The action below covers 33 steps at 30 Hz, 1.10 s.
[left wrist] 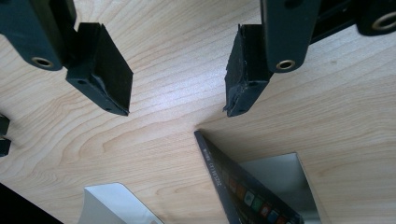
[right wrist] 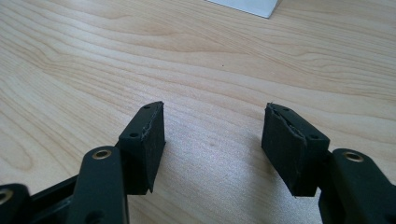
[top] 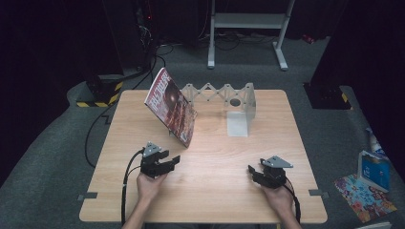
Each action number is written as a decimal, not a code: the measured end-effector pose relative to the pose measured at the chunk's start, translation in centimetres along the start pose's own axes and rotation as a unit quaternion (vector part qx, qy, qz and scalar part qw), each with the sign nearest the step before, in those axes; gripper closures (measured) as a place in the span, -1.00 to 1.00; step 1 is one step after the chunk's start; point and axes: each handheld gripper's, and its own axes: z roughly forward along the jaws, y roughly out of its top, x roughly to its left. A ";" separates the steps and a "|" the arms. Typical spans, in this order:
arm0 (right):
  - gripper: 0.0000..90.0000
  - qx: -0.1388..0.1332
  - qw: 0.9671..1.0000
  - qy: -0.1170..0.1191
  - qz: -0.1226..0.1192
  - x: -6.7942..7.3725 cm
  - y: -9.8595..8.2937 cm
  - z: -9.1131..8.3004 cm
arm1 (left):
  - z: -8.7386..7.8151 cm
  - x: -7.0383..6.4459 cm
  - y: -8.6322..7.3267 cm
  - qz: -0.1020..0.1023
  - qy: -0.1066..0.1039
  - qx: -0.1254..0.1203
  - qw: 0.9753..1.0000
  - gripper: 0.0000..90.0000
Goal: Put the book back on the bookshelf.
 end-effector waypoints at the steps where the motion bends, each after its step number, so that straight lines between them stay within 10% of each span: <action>1: -0.12 0.000 1.000 0.000 0.000 0.0 0.0 0.0 | 0.0 0.0 0.0 0.001 0.000 0.002 1.000 -0.08; 33: -0.12 0.000 1.000 0.000 0.000 0.0 0.0 0.0 | 3.1 -1.7 -1.8 0.045 0.038 0.019 0.998 -0.06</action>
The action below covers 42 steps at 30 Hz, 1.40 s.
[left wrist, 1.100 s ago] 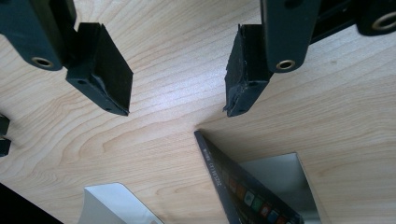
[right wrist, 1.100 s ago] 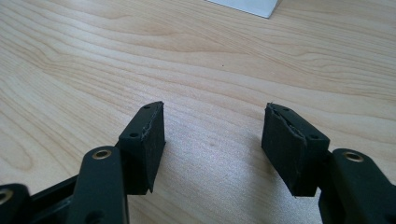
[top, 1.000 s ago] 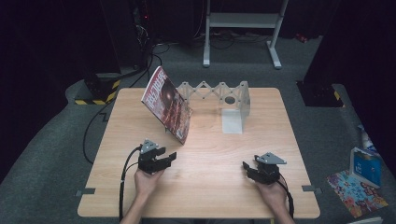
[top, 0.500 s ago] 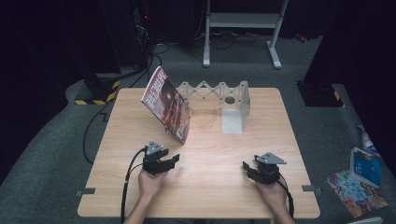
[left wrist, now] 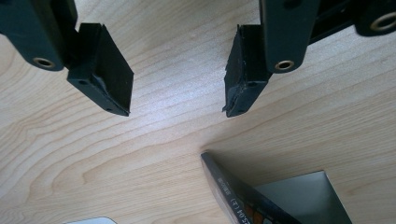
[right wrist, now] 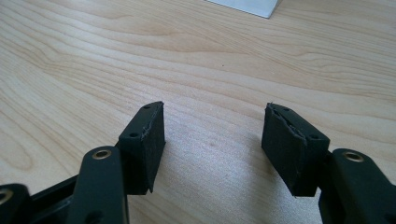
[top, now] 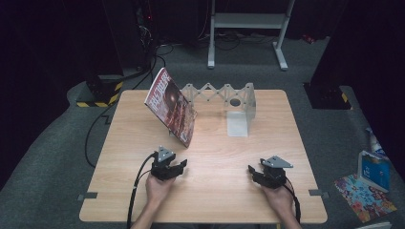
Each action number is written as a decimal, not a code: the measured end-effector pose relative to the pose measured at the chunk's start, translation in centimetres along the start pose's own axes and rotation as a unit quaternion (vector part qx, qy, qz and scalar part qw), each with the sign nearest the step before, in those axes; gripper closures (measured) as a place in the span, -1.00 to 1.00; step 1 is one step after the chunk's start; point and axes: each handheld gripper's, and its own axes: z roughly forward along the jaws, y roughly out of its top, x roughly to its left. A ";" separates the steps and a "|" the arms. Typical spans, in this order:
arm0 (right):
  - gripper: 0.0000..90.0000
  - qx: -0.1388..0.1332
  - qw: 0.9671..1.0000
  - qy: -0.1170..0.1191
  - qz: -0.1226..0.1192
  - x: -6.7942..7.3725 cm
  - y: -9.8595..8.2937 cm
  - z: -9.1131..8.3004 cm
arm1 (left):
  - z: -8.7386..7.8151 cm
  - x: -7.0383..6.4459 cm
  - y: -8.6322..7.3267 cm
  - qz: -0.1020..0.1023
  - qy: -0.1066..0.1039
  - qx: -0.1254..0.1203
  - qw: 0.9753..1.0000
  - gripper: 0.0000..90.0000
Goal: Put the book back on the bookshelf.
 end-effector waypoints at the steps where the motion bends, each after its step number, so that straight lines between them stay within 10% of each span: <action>1: -0.12 0.000 1.000 0.000 0.000 0.0 0.0 0.0 | 0.1 0.0 0.0 0.000 0.000 -0.001 1.000 -0.06; 20: -0.12 0.000 1.000 0.000 0.000 0.0 0.0 0.0 | 0.9 -0.5 -0.6 0.012 0.009 0.012 1.000 -0.08; 25: -0.12 0.000 1.000 0.000 0.000 0.0 0.0 0.0 | 1.0 -1.2 -0.9 0.050 0.023 0.013 0.998 -0.14; 42: -0.13 -0.001 1.000 0.000 -0.001 0.0 -0.1 0.0 | 0.9 -1.4 -1.1 0.046 0.029 0.007 0.998 -0.16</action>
